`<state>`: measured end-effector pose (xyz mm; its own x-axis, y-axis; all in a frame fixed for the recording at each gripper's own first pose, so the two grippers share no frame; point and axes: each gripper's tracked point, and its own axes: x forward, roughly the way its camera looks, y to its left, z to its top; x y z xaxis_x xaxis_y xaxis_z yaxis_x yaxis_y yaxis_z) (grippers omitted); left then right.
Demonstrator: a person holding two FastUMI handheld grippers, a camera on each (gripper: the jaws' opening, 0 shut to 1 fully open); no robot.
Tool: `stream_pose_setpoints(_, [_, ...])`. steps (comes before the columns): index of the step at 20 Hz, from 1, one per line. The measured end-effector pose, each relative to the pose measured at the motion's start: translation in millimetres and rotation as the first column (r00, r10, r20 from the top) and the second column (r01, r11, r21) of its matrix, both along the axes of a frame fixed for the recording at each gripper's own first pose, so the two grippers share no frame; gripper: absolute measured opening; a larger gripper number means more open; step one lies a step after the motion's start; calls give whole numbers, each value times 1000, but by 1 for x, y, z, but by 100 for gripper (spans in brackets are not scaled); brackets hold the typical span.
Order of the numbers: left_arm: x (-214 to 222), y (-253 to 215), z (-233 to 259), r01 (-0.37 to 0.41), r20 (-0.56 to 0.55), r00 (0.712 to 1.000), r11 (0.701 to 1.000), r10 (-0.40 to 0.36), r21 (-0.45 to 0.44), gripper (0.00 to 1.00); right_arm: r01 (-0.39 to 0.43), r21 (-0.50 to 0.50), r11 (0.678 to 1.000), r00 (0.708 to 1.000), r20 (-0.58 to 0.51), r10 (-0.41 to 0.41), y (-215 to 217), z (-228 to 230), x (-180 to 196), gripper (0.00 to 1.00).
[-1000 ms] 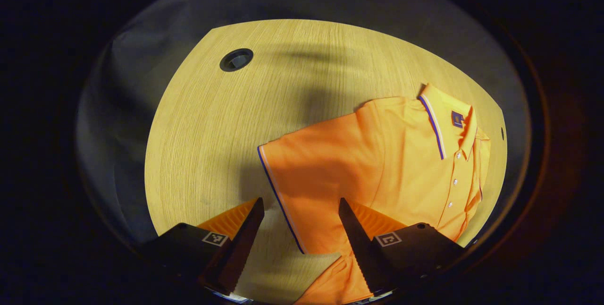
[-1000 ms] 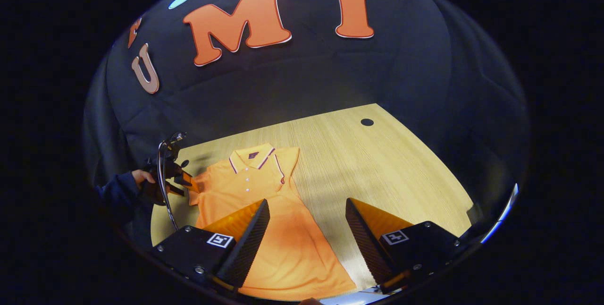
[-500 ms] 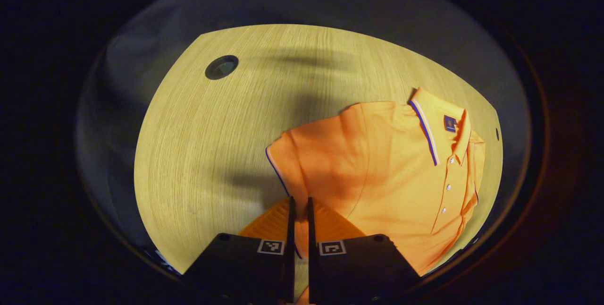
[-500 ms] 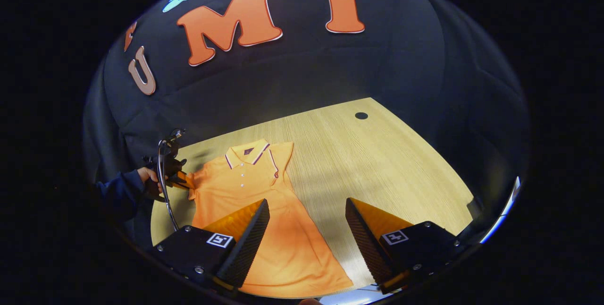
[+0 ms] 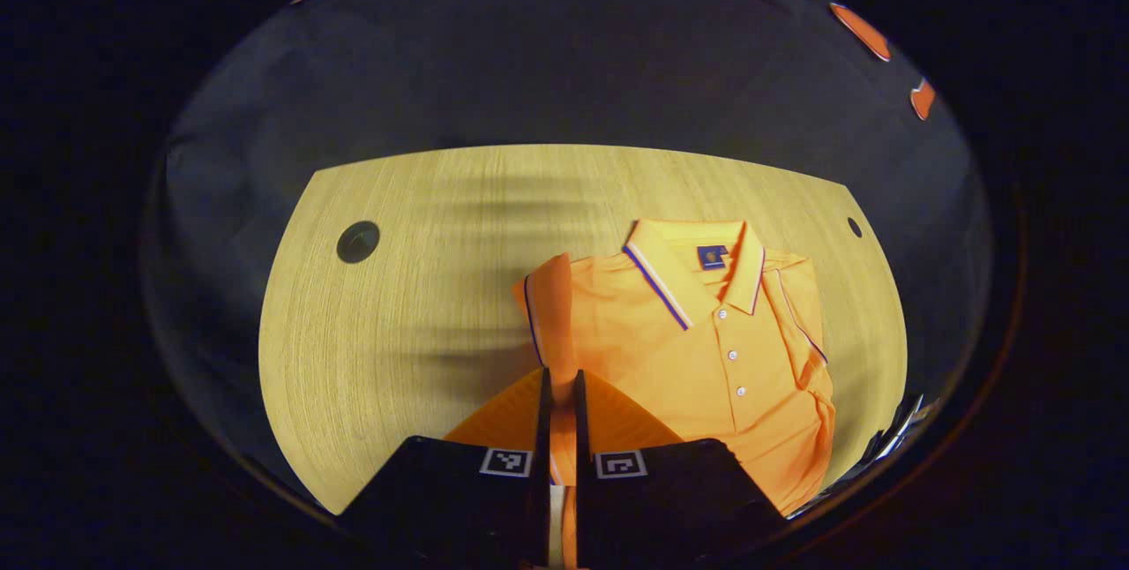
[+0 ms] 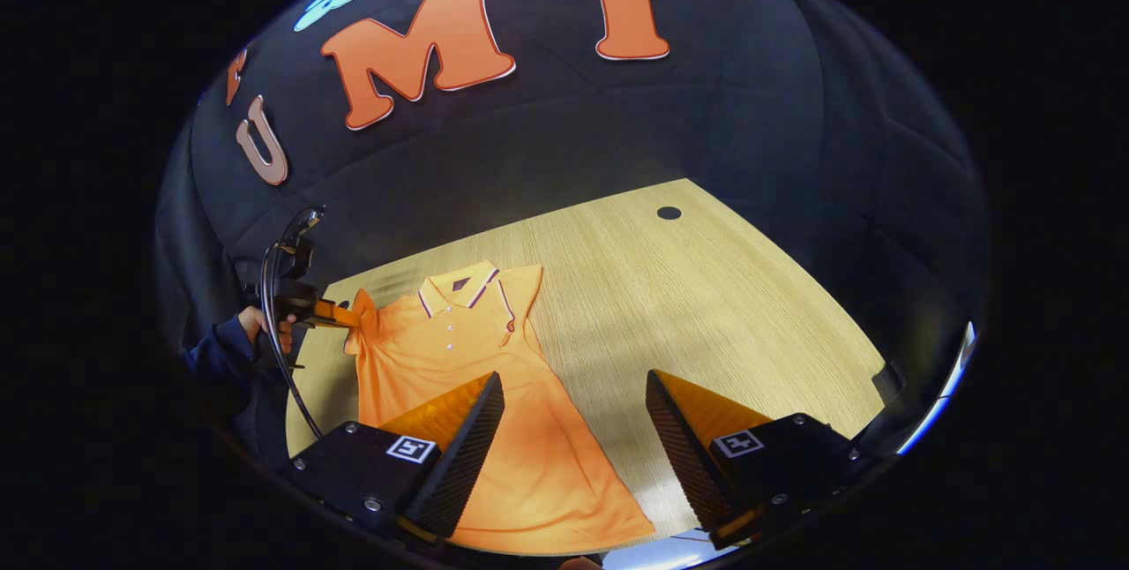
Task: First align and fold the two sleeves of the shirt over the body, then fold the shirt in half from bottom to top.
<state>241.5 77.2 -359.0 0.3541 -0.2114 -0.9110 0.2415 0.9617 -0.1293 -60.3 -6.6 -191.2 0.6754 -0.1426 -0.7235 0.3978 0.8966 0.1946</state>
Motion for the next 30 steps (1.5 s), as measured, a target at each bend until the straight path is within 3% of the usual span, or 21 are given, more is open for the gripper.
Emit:
stream_pose_setpoints(3, [-1,-31,6,96,26,995,995,-96,22,12,-1,-3,1000,1000,7,1,-1,3,0,98])
stream_pose_setpoints(5, [-8,-63,8,178,38,983,984,-178,-16,14,4,-3,1000,1000,4,-4,0,3,-2,99])
stream_pose_setpoints(6, [-12,-78,11,213,50,976,976,-210,-52,33,5,-1,1000,1000,6,-5,2,4,-3,98])
stream_pose_setpoints(7, [-19,-90,14,243,55,970,966,-238,-87,45,11,-4,1000,1000,5,-11,1,4,-2,98])
stream_pose_setpoints(8, [-23,-99,18,262,68,964,958,-256,-112,48,13,-5,1000,1000,7,-13,2,5,-2,99])
stream_pose_setpoints(9, [-27,-101,21,276,77,960,954,-269,-117,51,17,-10,1000,1000,7,-17,2,5,-3,98])
stream_pose_setpoints(12, [-31,-94,28,303,128,947,950,-293,-70,74,35,-35,999,999,16,-34,0,8,-4,99])
stream_pose_setpoints(18, [-50,-79,77,291,329,909,955,-255,-65,83,45,-118,992,994,106,-33,11,31,-1,99])
stream_pose_setpoints(20, [-58,-77,112,273,448,871,957,-202,-101,84,17,-128,992,987,163,4,16,39,8,99])
stream_pose_setpoints(23, [-75,-66,178,244,646,758,959,-94,-146,89,-54,-145,988,962,258,90,26,53,13,99])
stream_pose_setpoints(26, [-103,-45,211,180,740,671,979,-48,-100,88,-141,-174,975,939,289,187,32,61,11,98])
stream_pose_setpoints(28, [-119,-36,223,127,771,636,987,-7,-95,89,-185,-181,966,927,295,233,36,63,2,99])
stream_pose_setpoints(30, [-144,-28,228,87,777,629,992,14,-88,89,-226,-172,959,914,304,270,38,61,-8,99])
